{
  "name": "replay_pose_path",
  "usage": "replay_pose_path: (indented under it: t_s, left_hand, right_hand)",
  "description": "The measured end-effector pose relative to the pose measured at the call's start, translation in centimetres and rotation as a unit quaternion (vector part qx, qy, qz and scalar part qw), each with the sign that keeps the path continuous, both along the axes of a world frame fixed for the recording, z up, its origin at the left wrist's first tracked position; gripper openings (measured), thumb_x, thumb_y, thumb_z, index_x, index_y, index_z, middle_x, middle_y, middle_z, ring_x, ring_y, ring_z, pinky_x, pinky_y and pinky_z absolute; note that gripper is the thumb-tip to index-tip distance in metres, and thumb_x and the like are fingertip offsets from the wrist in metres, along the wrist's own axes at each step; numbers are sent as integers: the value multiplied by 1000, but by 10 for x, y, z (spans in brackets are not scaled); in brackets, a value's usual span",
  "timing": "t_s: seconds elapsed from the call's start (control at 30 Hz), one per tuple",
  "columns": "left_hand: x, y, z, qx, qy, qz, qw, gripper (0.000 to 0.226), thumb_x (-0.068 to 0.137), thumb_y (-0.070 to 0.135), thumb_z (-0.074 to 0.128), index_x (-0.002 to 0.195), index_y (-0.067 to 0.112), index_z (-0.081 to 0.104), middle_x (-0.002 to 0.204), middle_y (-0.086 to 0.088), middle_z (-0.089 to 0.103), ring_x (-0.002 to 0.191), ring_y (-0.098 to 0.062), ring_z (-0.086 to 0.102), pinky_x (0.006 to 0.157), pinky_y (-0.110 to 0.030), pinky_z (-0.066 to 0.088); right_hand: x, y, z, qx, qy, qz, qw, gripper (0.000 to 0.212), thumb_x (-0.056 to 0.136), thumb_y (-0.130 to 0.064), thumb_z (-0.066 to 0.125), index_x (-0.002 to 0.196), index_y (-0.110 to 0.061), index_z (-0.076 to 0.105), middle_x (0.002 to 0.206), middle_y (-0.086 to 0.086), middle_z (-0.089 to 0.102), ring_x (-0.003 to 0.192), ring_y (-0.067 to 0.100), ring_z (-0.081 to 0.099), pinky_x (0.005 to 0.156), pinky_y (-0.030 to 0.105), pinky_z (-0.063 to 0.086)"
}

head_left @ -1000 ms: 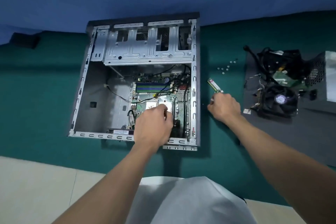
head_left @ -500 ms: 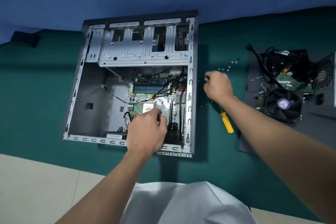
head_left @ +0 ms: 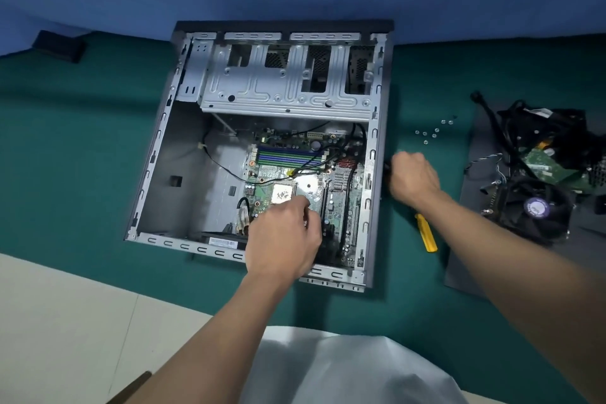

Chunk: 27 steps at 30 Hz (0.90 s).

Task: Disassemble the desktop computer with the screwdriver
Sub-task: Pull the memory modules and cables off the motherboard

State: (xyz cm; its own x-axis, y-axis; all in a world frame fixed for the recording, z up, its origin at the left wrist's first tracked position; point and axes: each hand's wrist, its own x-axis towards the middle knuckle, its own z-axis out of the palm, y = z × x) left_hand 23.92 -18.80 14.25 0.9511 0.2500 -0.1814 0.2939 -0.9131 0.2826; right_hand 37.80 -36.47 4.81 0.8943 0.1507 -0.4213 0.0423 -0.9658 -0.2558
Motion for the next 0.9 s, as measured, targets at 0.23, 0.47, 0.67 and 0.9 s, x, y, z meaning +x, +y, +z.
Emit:
replay_pose_path:
  t_s: [0.23,0.47,0.67,0.9]
  left_hand:
    - [-1,2,-3,19,-9,-25,999,24,91,28,44,87,15,64,60,0,57,48,-17,49,46,-25,36]
    - [23,27,-14,-232,245,-94,937,33,96,33,56,126,21,57,98,4,68,63,-3,55,51,-15,37]
    - [51,35,-26,-304,366,-187,859,64,85,34,69,141,19,42,131,-3,58,111,-19,56,100,-34,43]
    - [56,5,-44,-284,301,-261,872,20,93,34,61,91,14,60,88,-2,63,79,-18,61,78,-35,50]
  right_hand:
    - [-25,-16,31,111,-39,-130,985,35,94,-36,52,85,-6,67,82,17,66,83,37,60,73,36,46]
    - [-42,8,136,359,-54,-216,906,64,91,-69,25,86,-27,73,76,-11,71,72,-1,62,76,30,46]
    - [-58,43,159,296,-38,-119,947,53,96,-53,39,73,-15,69,52,6,62,38,4,40,44,13,28]
    - [-78,52,152,169,-18,-19,985,12,87,-32,64,77,-26,62,70,-12,64,74,10,57,73,25,41]
